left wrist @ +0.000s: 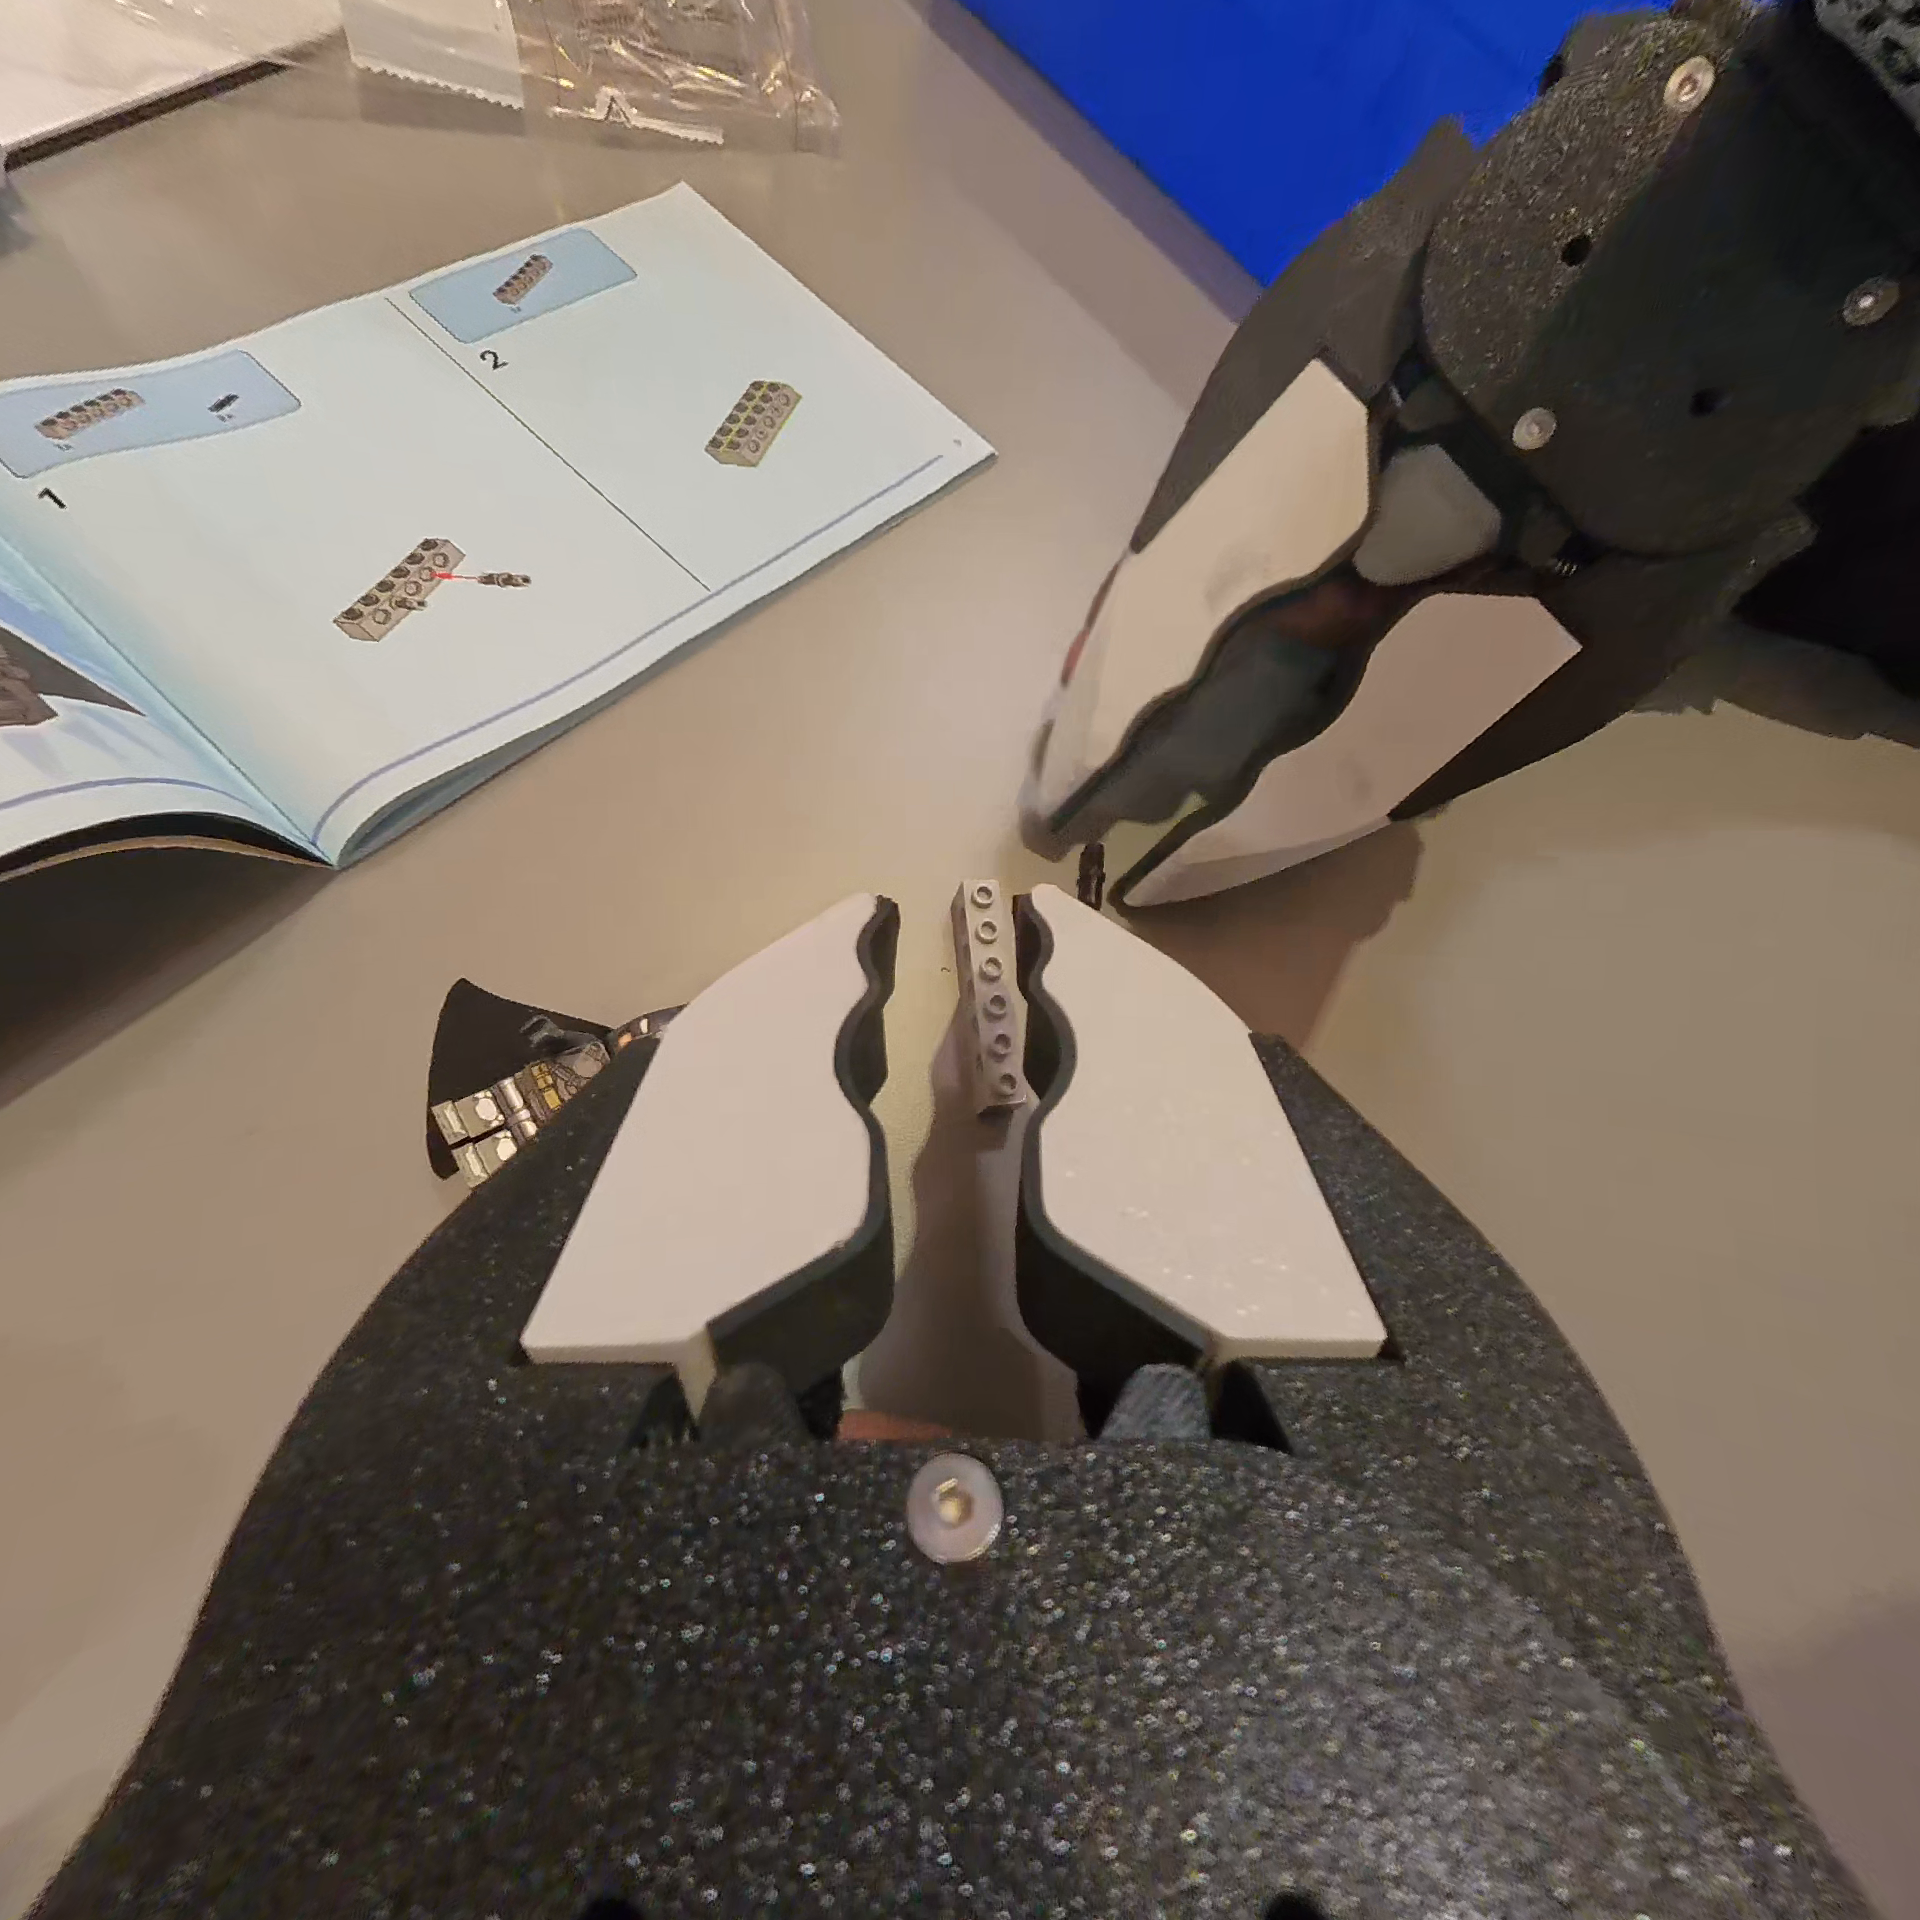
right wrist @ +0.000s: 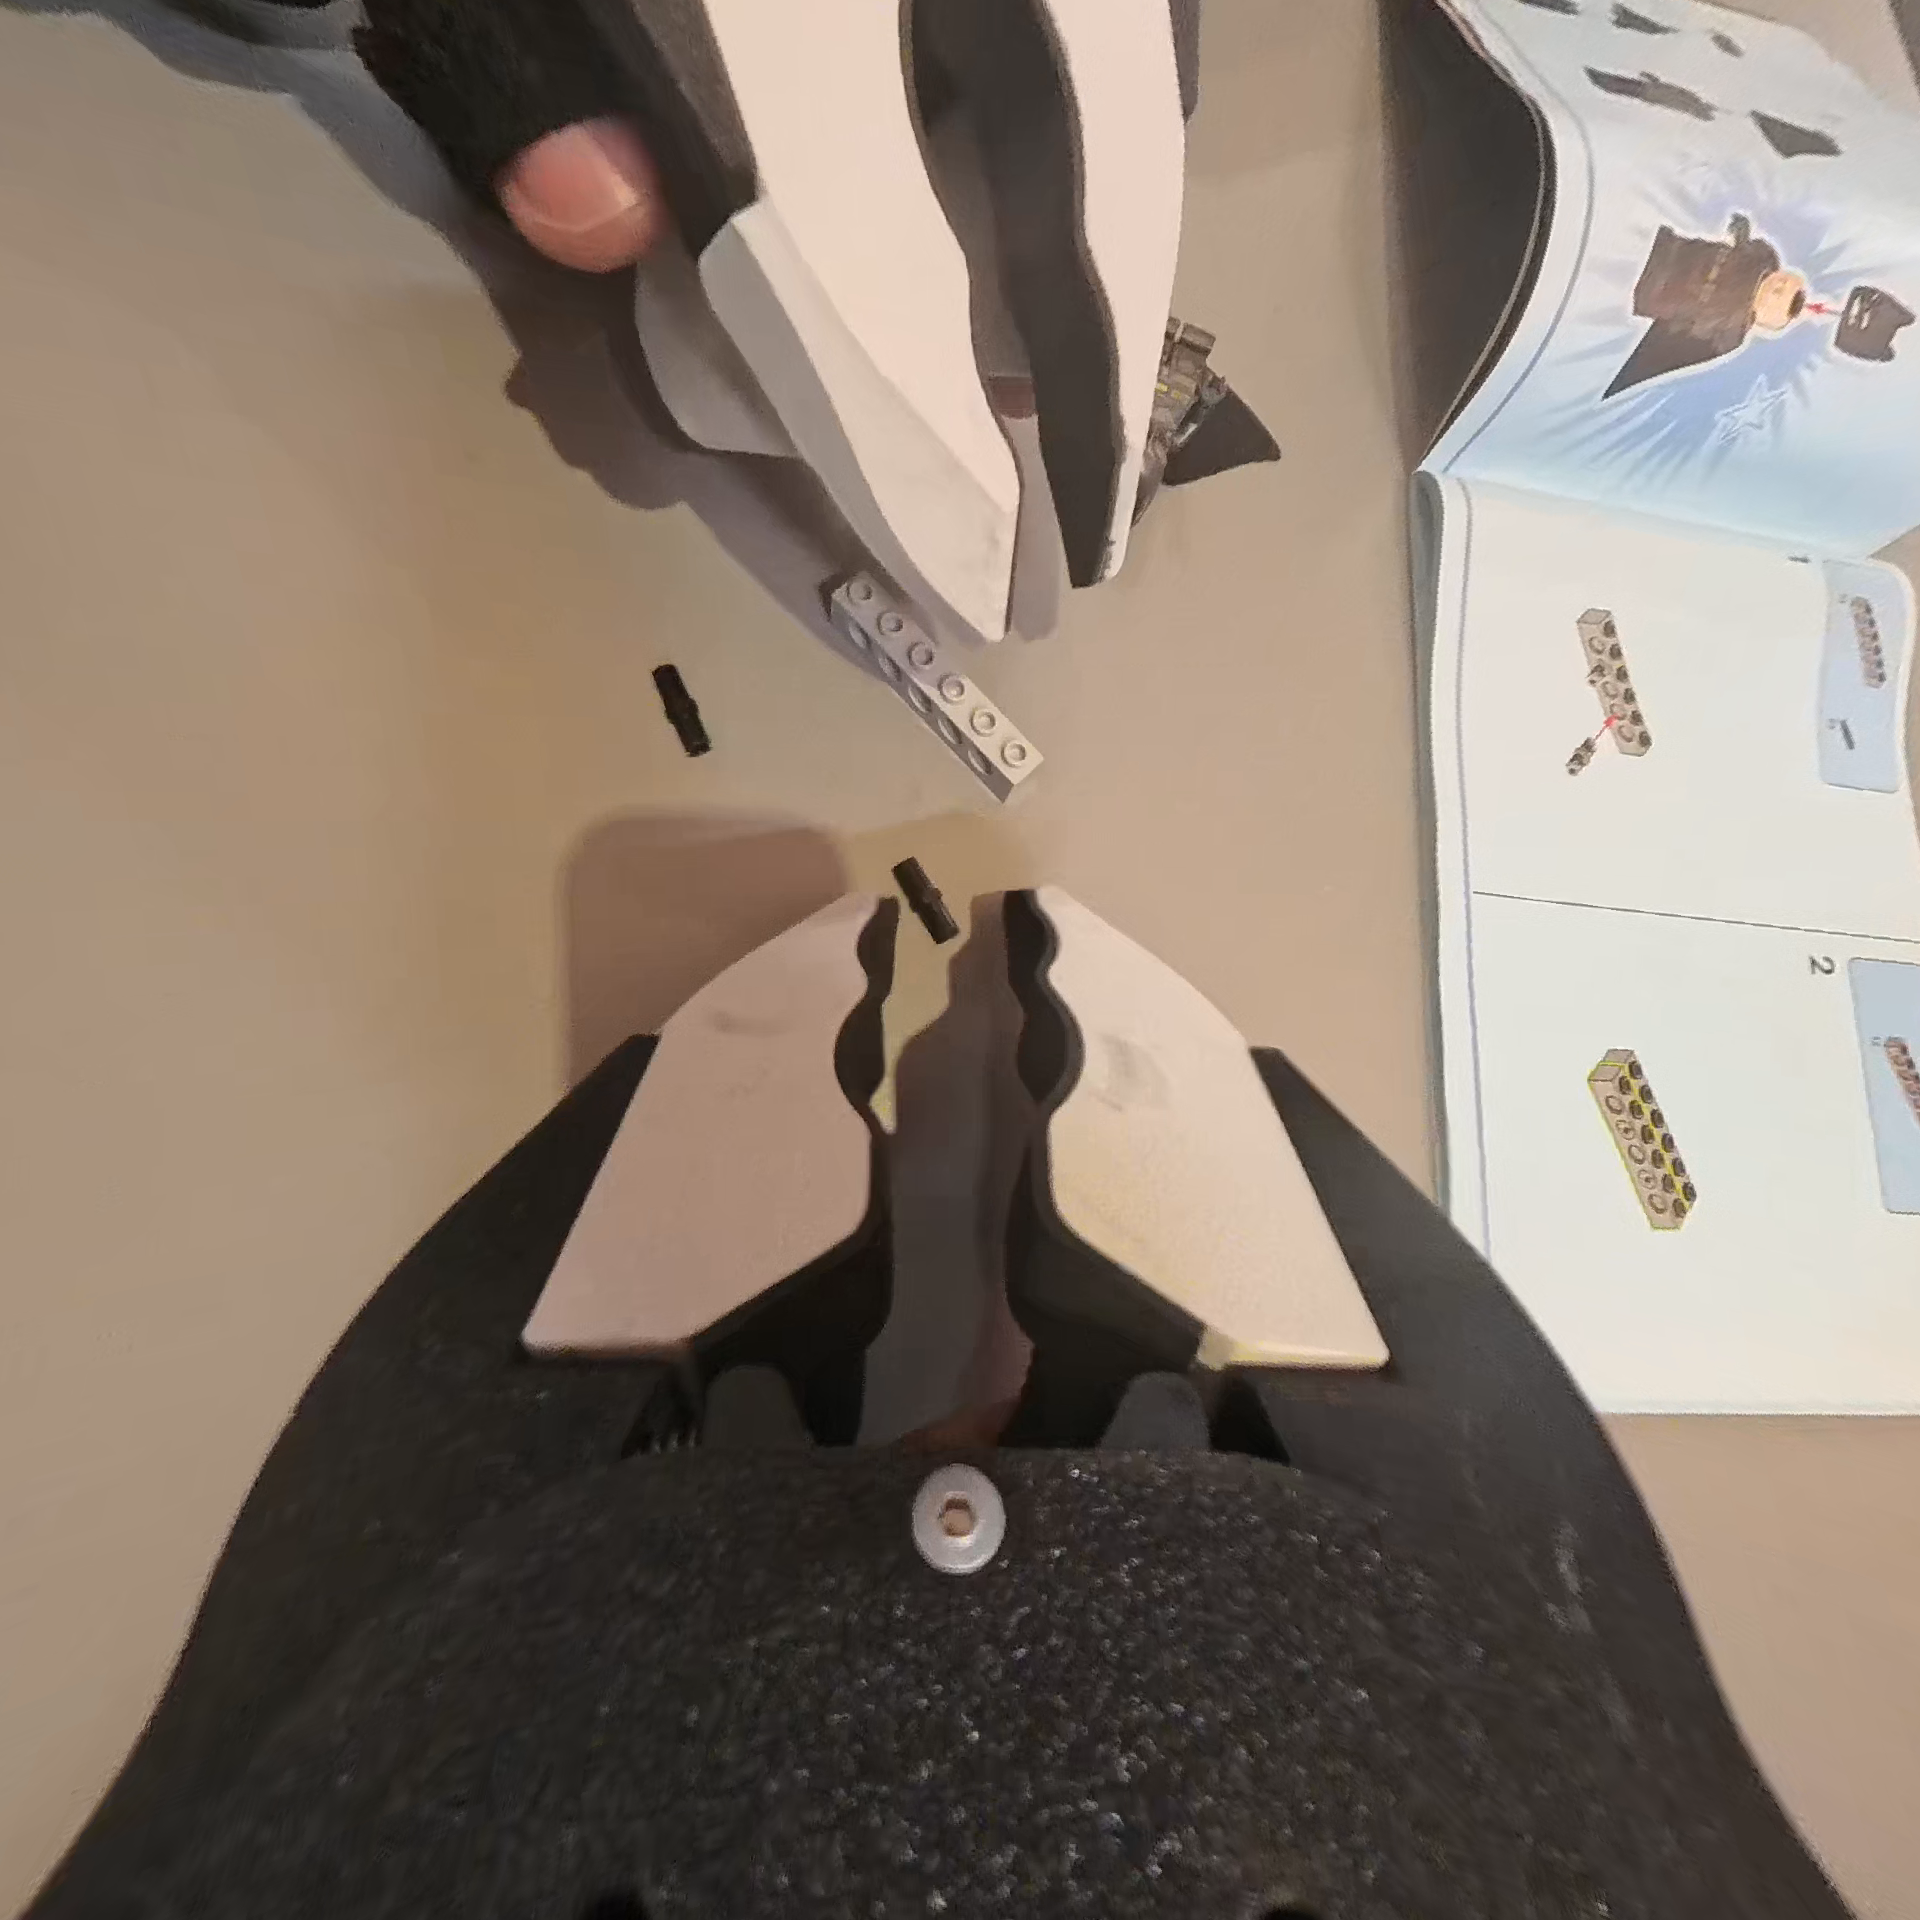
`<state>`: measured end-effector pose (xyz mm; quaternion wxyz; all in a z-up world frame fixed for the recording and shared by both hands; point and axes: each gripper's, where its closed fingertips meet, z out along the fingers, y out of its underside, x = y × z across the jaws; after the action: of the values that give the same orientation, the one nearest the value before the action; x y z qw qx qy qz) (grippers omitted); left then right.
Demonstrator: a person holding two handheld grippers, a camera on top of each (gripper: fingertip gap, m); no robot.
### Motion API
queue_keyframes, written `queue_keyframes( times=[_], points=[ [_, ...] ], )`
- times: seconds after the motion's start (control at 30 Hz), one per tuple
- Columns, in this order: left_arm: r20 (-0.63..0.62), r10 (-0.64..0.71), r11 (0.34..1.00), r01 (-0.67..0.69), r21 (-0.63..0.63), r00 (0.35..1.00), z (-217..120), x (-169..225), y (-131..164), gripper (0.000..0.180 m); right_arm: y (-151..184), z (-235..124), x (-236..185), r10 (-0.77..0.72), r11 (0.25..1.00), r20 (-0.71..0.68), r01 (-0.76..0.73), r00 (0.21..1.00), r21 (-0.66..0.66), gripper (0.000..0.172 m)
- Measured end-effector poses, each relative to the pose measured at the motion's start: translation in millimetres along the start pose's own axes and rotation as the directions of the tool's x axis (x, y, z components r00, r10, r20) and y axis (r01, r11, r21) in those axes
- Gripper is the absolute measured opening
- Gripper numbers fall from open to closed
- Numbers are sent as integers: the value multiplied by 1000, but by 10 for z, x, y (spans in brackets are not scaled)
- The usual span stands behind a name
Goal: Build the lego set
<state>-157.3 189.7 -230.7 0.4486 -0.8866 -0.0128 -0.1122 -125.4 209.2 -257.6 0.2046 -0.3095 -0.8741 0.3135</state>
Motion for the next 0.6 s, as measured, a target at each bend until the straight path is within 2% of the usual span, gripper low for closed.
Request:
queue_keyframes(
  times=[0.1, 0.3, 0.4, 0.5, 0.6],
  points=[
    [5, 15, 1000, -15, 12, 1000, -14, 13, -27, 22, 24, -19, -40, 17, 1000, -11, -17, 1000, -8, 4],
    [-55, 41, 998, -38, 53, 998, -69, 155, -114, 18, 5, -93, -15, -66, 997, -168, 72, 984, 27, 3],
    [-89, 72, 996, -67, 64, 993, -69, 249, -132, 18, -16, -109, -63, -116, 991, -177, 125, 977, 40, 3],
    [-63, 190, 981, -187, 46, 980, -34, 296, -93, 18, -10, -117, -82, -114, 992, -163, 122, 980, 43, 3],
    [0, 377, 926, -377, 33, 926, -8, 337, -66, 17, 32, -119, -76, -67, 997, -146, 71, 987, 26, 3]
  ],
)
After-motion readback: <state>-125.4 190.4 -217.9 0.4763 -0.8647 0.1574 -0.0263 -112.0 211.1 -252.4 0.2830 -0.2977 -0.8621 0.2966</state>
